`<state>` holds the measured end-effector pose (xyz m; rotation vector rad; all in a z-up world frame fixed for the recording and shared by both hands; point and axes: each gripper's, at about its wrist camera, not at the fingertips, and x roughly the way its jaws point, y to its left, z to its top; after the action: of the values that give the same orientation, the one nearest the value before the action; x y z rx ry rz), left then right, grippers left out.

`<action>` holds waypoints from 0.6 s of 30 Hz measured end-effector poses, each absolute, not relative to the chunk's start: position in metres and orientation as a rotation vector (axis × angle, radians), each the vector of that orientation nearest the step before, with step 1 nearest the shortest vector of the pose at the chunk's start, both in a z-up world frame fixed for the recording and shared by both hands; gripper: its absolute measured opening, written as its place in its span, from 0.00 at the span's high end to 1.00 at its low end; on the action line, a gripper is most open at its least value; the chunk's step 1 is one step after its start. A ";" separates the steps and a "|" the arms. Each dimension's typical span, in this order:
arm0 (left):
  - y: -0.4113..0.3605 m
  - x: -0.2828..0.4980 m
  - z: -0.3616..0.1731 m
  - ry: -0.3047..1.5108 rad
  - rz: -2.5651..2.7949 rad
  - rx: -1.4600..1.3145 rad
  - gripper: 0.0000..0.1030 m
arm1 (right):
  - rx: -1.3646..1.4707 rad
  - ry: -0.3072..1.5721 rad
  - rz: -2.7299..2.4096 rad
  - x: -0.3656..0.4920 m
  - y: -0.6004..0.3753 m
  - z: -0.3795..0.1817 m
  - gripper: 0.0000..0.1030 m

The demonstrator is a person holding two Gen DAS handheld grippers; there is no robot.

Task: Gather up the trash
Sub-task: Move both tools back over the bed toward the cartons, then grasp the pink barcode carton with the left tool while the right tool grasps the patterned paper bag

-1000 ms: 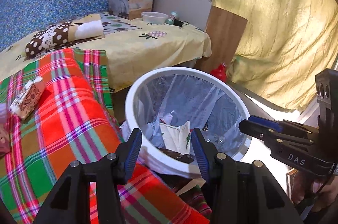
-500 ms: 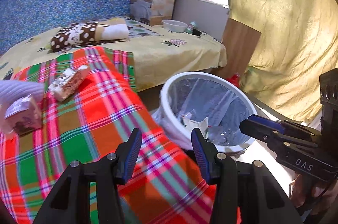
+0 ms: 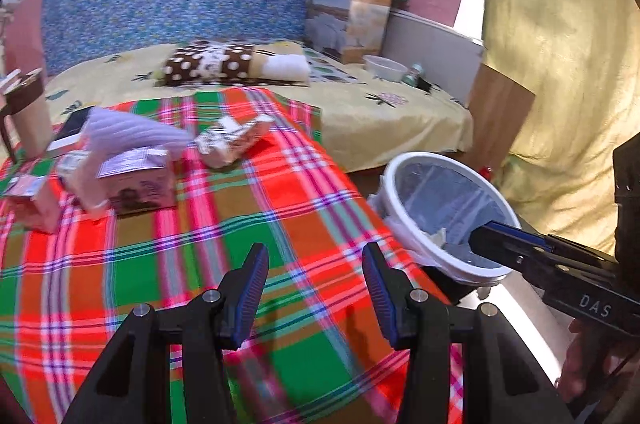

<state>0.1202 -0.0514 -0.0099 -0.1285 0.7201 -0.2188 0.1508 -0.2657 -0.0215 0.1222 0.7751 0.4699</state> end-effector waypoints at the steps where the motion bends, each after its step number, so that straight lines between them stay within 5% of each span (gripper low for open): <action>1: -0.048 0.118 -0.010 0.719 -0.210 -0.129 0.53 | 0.117 0.778 0.477 0.151 -0.262 -0.021 0.70; 18: 0.033 0.101 -0.005 0.697 0.006 -0.182 0.53 | 0.123 0.795 0.569 0.166 -0.208 -0.011 0.70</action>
<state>0.1010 0.0333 -0.0053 -0.1817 0.6971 0.0061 0.1657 -0.2081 -0.0109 0.1229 0.7948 0.5685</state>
